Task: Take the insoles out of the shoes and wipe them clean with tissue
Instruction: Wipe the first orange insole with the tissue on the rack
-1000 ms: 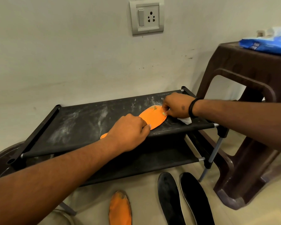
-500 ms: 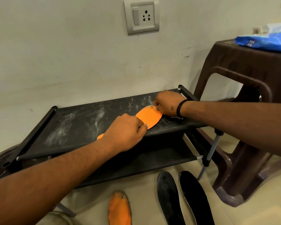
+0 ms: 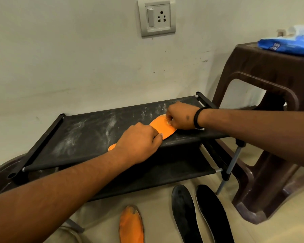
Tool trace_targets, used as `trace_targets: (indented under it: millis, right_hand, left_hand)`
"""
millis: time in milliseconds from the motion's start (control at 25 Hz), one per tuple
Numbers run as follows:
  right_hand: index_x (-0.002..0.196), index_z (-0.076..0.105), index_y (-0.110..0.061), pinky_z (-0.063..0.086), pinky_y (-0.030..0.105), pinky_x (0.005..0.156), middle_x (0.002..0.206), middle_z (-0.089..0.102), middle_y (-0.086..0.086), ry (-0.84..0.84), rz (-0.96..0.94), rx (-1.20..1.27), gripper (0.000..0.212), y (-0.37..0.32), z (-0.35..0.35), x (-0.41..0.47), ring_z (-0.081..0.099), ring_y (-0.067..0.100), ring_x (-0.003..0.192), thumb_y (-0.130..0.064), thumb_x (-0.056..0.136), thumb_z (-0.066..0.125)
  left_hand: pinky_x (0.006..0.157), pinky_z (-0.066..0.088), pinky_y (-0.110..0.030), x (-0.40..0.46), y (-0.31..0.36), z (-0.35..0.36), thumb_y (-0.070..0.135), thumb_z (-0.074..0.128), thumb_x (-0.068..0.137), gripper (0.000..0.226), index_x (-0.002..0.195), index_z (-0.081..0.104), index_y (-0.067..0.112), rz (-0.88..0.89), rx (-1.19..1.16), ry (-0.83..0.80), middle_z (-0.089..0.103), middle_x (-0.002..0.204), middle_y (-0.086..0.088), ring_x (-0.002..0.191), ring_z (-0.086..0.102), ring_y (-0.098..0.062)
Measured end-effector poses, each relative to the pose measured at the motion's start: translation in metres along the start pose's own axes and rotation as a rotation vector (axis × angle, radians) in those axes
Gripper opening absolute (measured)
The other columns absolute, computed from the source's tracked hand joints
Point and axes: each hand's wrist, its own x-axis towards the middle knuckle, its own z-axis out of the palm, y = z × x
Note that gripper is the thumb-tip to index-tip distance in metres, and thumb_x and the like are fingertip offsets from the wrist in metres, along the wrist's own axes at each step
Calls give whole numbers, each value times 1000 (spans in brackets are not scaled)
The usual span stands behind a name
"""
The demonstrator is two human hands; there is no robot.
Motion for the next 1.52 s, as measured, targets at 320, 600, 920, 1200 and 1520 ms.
trace_targets:
  millis: [320,600,920,1200,1520]
  right_hand:
    - [87,67,-5,58,46,78,86,69,12,44,124,-31,16,18,0,-8,66,28,78,-12,90,53]
    - [87,74,-11,55,32,80,90,74,5,-46,3,214,12,9,-3,-14,68,18,83,-19,90,65]
    - [87,74,-8,53,27,76,87,73,2,-10,-88,183,13,-23,4,-15,66,16,79,-14,88,63]
    - [97,75,-5,58,45,83,99,74,14,80,83,36,21,0,2,13,68,29,89,-13,88,58]
    - [89,77,-16,53,28,78,89,72,-6,6,-19,199,10,-23,1,20,64,12,81,-17,86,67]
  left_hand:
    - [88,55,-27,5,-12,-14,23,62,96,20,106,80,24,-114,-288,-126,76,112,2,94,71,-15]
    - [87,50,-33,6,-18,-10,54,78,76,44,112,75,29,-288,-156,-27,62,113,0,107,59,-17]
    - [71,54,-30,4,-13,-19,48,75,81,24,97,80,29,-404,-287,-112,72,80,14,75,62,-4]
    - [83,50,-25,6,-30,-20,2,45,94,50,126,70,32,-334,-269,-231,60,142,7,97,62,-10]
    - [96,56,-39,9,-37,-7,3,50,91,53,125,69,39,-302,-169,-179,64,138,4,110,65,-15]
